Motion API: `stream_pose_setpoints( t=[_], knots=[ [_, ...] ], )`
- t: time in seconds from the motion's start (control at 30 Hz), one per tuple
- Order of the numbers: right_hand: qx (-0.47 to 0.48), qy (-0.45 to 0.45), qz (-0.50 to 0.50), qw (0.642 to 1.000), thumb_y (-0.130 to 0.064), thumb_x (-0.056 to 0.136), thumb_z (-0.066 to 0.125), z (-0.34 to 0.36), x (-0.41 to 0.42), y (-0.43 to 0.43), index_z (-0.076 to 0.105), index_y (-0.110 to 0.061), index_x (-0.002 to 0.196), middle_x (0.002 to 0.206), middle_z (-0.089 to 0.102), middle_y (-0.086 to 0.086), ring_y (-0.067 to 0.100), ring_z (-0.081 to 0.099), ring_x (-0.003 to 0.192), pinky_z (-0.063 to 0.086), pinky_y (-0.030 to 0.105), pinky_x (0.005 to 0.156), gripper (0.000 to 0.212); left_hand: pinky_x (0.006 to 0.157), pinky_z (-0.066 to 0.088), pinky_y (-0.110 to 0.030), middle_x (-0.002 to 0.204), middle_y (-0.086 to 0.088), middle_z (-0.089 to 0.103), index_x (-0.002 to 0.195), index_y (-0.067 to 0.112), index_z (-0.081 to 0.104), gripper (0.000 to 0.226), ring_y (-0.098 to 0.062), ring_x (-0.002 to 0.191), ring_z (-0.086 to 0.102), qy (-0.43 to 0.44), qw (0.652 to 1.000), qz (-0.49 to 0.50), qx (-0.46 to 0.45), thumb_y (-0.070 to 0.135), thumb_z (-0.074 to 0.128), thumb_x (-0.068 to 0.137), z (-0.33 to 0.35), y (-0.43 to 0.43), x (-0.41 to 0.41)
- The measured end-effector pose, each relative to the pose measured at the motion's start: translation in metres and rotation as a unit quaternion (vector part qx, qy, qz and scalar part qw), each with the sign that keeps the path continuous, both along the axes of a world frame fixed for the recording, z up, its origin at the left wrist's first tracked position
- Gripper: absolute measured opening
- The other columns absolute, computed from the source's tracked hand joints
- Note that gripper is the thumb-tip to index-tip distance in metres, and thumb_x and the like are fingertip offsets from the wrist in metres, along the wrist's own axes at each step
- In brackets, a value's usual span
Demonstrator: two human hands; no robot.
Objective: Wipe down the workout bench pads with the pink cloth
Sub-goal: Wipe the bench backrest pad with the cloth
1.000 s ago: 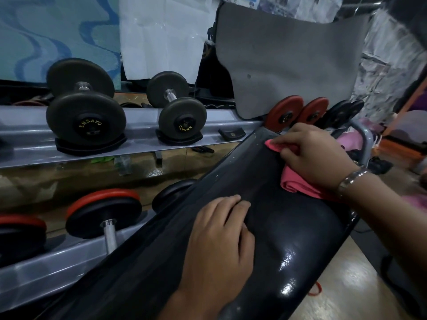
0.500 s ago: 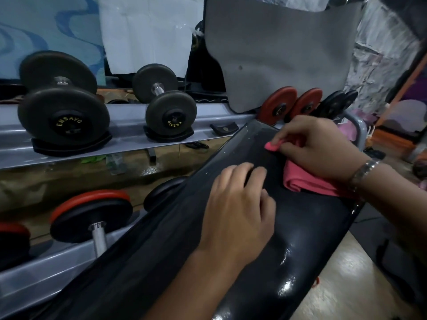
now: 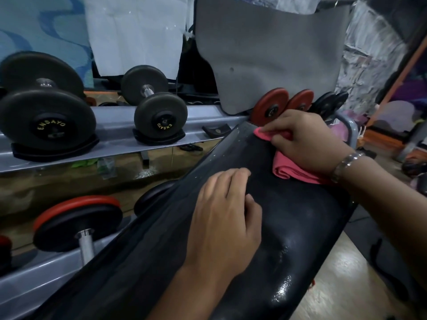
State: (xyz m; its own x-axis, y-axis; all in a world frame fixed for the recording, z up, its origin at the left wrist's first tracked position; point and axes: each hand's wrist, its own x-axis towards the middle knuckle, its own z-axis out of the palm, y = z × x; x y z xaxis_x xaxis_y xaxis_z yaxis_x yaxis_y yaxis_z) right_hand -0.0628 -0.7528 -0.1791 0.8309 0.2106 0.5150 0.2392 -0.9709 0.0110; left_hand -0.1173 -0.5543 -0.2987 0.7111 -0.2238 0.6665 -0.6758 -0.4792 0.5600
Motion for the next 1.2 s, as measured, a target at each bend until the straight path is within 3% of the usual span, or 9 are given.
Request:
stream_pose_setpoints(
  t=[0.13,0.23,0.4,0.5,0.63,0.8,0.97,1.1,1.2],
  knots=[
    [0.031,0.004,-0.008,0.999,-0.021,0.085,0.07,0.005,0.004,-0.003,0.078,-0.024,0.094,0.091,0.066,-0.001,0.017,0.06,0.087,0.042,0.027,0.079,0.012,0.105,0.038,-0.023,0.124,0.007,0.062,0.13,0.017,0.056,0.037,-0.011,0.118,0.052,-0.002,1.0,0.001,-0.012,0.023,0.046,0.095,-0.001,-0.001,0.0],
    [0.02,-0.002,-0.037,0.999,-0.022,0.089,0.066,0.004,0.016,0.001,0.078,-0.023,0.102,0.095,0.066,0.001,0.019,0.059,0.09,0.038,0.024,0.081,0.018,0.105,0.039,-0.023,0.123,0.007,0.062,0.13,0.017,0.057,0.037,-0.011,0.118,0.052,0.003,1.0,0.002,-0.015,0.023,0.046,0.095,-0.001,0.0,0.001],
    [0.023,0.012,0.009,1.0,-0.025,0.084,0.068,0.004,0.01,0.006,0.078,-0.023,0.094,0.089,0.065,-0.003,0.015,0.06,0.085,0.036,0.018,0.077,0.014,0.101,0.04,-0.026,0.119,0.002,0.064,0.126,0.013,0.059,0.035,-0.017,0.113,0.055,-0.015,1.0,0.003,-0.023,0.019,0.049,0.093,-0.002,-0.001,0.002],
    [0.015,0.0,-0.017,1.0,-0.022,0.087,0.066,0.004,0.026,0.009,0.078,-0.02,0.097,0.094,0.068,0.004,0.023,0.063,0.089,0.044,0.028,0.08,0.015,0.099,0.041,-0.027,0.117,0.001,0.065,0.125,0.012,0.06,0.034,-0.018,0.11,0.056,-0.011,0.999,0.007,-0.032,0.016,0.05,0.092,-0.003,-0.003,0.003],
    [-0.017,0.005,0.005,1.0,-0.013,0.086,0.065,0.003,0.026,0.019,0.08,-0.019,0.102,0.096,0.07,0.008,0.026,0.064,0.09,0.047,0.032,0.083,0.022,0.099,0.044,-0.03,0.118,0.003,0.065,0.126,0.015,0.06,0.036,-0.015,0.112,0.056,0.014,0.998,-0.011,-0.055,0.015,0.053,0.09,0.0,0.001,0.001],
    [0.001,0.02,-0.023,1.0,-0.016,0.087,0.065,0.005,0.034,0.028,0.076,-0.018,0.096,0.097,0.067,0.009,0.027,0.063,0.092,0.047,0.033,0.085,0.015,0.095,0.044,-0.011,0.121,0.013,0.064,0.125,0.03,0.057,0.034,-0.001,0.115,0.058,0.103,0.977,-0.068,-0.172,0.017,0.053,0.094,0.007,0.021,0.002],
    [-0.048,0.04,-0.019,0.998,-0.023,0.084,0.051,0.0,0.037,0.049,0.078,-0.022,0.104,0.096,0.065,0.012,0.034,0.061,0.094,0.051,0.044,0.088,0.034,0.094,0.041,-0.008,0.117,0.02,0.064,0.121,0.031,0.061,0.027,0.002,0.115,0.058,0.084,0.985,-0.064,-0.137,0.023,0.052,0.096,-0.004,0.056,-0.022],
    [-0.049,0.05,-0.012,0.997,-0.022,0.088,0.059,0.002,0.035,0.062,0.076,-0.022,0.091,0.091,0.063,0.008,0.032,0.061,0.089,0.051,0.042,0.085,0.017,0.099,0.037,-0.006,0.121,0.028,0.058,0.118,0.035,0.063,0.028,0.007,0.121,0.055,0.076,0.991,-0.017,-0.111,0.03,0.049,0.094,-0.037,0.09,-0.037],
    [-0.069,0.042,-0.06,0.995,-0.02,0.09,0.058,-0.005,0.047,0.072,0.076,-0.021,0.097,0.095,0.06,0.011,0.037,0.058,0.098,0.051,0.047,0.088,0.02,0.102,0.04,-0.017,0.123,0.027,0.057,0.113,0.035,0.065,0.026,0.004,0.124,0.053,0.058,0.994,0.043,-0.083,0.031,0.049,0.093,-0.062,0.116,-0.047]
  ],
)
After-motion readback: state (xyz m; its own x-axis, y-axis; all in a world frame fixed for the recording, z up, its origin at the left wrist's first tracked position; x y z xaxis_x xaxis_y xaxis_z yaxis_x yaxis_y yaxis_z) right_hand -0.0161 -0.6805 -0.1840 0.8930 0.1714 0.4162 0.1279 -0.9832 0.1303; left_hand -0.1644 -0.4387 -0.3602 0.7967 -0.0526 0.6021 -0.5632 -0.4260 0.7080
